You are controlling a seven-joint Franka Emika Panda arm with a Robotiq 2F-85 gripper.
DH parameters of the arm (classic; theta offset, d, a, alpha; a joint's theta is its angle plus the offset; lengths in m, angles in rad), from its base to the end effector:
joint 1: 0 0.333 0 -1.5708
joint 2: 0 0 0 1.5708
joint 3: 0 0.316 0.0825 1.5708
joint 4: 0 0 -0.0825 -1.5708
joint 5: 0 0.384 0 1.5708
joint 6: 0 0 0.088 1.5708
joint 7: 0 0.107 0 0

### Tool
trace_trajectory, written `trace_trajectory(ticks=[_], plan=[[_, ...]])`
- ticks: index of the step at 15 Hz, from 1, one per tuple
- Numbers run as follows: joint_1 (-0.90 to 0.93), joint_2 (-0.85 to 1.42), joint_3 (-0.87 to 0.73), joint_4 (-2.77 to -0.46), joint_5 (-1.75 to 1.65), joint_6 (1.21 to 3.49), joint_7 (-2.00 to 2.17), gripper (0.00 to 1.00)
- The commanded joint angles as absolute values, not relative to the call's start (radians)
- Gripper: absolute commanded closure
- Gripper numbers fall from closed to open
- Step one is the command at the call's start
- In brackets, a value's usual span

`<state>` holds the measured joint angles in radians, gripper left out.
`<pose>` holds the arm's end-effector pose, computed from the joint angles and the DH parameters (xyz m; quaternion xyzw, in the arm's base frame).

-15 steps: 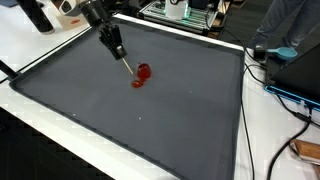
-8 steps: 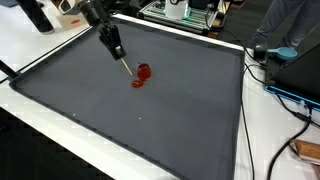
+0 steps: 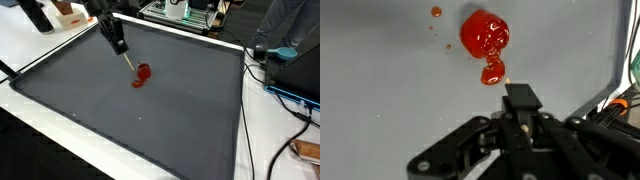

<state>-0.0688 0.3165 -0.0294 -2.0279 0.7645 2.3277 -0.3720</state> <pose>0.5970 -0.0462 0.2933 -0.9557 0.1285 -0.0552 0.2591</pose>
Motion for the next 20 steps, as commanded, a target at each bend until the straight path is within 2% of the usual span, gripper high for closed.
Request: trace_trajectory(ticks=[1, 12, 20], plan=[[-0.043, 0.243, -0.029, -2.039, 0.593, 2.287, -0.226, 0.97], [0.096, 0.185, -0.012, -1.928, -0.093, 2.131, 0.3, 0.97], [0.189, 0.233, 0.021, -1.854, -0.391, 1.945, 0.523, 0.97]])
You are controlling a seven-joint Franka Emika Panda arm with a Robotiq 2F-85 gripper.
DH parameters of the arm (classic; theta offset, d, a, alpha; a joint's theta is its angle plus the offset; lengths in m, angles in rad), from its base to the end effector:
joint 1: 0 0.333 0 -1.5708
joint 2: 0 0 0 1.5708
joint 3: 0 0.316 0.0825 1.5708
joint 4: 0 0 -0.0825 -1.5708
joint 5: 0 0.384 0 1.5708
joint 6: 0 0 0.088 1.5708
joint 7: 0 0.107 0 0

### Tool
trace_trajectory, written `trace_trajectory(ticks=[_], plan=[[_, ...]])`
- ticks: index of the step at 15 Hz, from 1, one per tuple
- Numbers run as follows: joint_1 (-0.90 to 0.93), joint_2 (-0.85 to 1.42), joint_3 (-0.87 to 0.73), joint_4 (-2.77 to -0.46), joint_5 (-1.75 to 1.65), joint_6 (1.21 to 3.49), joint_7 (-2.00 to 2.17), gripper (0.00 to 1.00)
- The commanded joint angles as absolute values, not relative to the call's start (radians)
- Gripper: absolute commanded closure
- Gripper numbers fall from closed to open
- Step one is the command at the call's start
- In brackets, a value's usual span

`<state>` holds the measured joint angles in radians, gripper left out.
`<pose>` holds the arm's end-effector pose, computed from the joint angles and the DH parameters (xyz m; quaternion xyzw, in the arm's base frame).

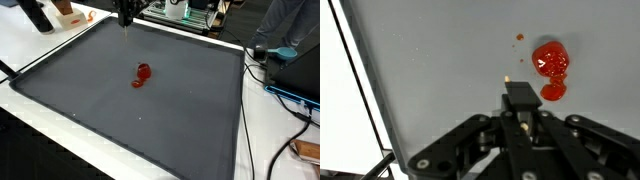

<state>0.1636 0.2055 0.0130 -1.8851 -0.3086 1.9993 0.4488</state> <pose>0.5928 0.0867 0.3943 0.9877 -0.0645 -0.0012 0.1427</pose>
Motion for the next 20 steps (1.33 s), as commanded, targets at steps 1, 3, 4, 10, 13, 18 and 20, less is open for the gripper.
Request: trace_trajectory(ticks=[1, 3, 4, 10, 13, 18, 20], plan=[[0.201, 0.241, 0.021, -1.851, -0.432, 1.938, 0.555, 0.97], [0.224, 0.252, 0.02, -1.849, -0.515, 1.938, 0.634, 0.97], [0.234, 0.263, 0.019, -1.843, -0.549, 1.926, 0.667, 0.97], [0.232, 0.273, 0.032, -1.847, -0.556, 1.928, 0.674, 0.87], [0.232, 0.276, 0.031, -1.839, -0.556, 1.924, 0.675, 0.87], [0.269, 0.315, 0.027, -1.815, -0.588, 1.786, 0.79, 0.97], [0.284, 0.344, 0.029, -1.793, -0.589, 1.701, 0.863, 0.97]])
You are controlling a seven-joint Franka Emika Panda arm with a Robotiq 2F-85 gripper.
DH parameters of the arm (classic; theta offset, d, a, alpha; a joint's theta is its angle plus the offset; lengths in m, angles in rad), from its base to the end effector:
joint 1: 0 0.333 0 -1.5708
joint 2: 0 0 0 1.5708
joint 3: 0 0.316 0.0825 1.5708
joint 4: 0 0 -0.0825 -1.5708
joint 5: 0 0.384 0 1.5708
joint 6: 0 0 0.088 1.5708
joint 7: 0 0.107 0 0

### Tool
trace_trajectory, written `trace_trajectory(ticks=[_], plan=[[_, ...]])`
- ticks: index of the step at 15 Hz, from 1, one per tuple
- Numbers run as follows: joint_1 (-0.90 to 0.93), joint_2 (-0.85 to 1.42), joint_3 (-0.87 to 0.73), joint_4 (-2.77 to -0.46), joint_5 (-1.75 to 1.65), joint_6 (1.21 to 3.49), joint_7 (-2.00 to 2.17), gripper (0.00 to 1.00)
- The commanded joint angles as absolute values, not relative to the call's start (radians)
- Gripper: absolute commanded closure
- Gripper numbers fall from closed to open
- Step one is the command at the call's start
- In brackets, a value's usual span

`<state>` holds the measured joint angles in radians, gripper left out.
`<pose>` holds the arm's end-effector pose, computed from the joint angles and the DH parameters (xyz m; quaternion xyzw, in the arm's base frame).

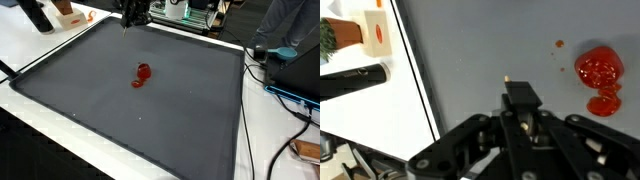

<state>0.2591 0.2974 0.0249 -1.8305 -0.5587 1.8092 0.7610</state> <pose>0.5864 0.1243 0.3592 0.9484 -0.1206 -0.0068 0.2932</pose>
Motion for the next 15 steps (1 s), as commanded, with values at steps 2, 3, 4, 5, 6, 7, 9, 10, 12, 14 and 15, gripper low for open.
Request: trace_trajectory(ticks=[2, 3, 4, 5, 6, 7, 9, 10, 12, 14, 15], plan=[[0.294, 0.384, 0.03, -1.762, -0.58, 1.626, 0.921, 0.97], [0.298, 0.406, 0.031, -1.746, -0.577, 1.6, 0.949, 0.97], [0.303, 0.429, 0.03, -1.73, -0.576, 1.578, 0.977, 0.97], [0.311, 0.455, 0.027, -1.713, -0.584, 1.559, 1.02, 0.97], [0.317, 0.477, 0.025, -1.698, -0.586, 1.544, 1.047, 0.97], [0.321, 0.499, 0.024, -1.684, -0.586, 1.537, 1.075, 0.97], [0.331, 0.542, 0.02, -1.658, -0.59, 1.531, 1.13, 0.97], [0.334, 0.563, 0.017, -1.645, -0.593, 1.531, 1.151, 0.97], [0.342, 0.601, 0.009, -1.623, -0.604, 1.53, 1.192, 0.97], [0.345, 0.632, 0.003, -1.604, -0.613, 1.529, 1.226, 0.97], [0.344, 0.645, 0.0, -1.599, -0.624, 1.538, 1.231, 0.97]])
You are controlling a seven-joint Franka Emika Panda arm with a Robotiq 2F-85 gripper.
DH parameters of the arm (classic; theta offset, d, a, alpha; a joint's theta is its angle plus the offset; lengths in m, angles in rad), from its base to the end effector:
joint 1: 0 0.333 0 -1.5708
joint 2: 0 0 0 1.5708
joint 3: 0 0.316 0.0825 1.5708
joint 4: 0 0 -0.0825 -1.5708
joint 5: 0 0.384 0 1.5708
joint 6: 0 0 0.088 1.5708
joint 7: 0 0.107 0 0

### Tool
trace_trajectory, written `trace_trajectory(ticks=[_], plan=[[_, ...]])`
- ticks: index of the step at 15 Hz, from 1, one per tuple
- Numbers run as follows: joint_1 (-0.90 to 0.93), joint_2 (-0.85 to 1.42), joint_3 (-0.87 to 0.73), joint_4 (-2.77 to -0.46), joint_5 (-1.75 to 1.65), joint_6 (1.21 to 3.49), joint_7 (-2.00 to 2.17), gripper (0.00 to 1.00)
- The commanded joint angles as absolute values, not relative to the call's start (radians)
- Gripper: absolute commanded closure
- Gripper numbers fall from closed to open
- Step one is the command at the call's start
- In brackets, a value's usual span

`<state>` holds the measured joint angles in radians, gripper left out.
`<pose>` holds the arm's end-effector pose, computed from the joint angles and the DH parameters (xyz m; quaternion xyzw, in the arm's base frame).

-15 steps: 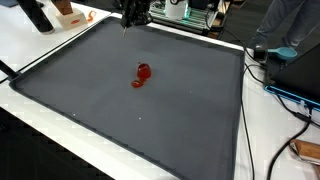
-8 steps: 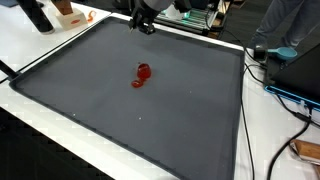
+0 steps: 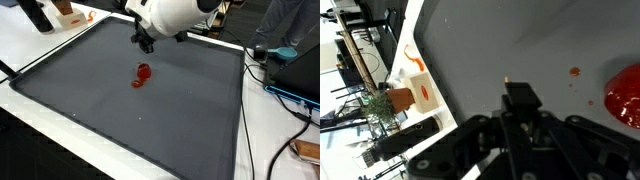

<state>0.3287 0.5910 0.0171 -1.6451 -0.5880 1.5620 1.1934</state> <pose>0.5950 0.1498 0.2525 0.8631 -0.2867 -0.0397 0.4138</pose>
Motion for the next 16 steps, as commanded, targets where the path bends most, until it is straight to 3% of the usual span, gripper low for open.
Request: trace_trajectory(ticks=[1, 16], plan=[[0.343, 0.656, -0.002, -1.595, -0.634, 1.544, 1.238, 0.97], [0.296, 0.688, -0.006, -1.591, -0.632, 1.635, 1.171, 0.97]])
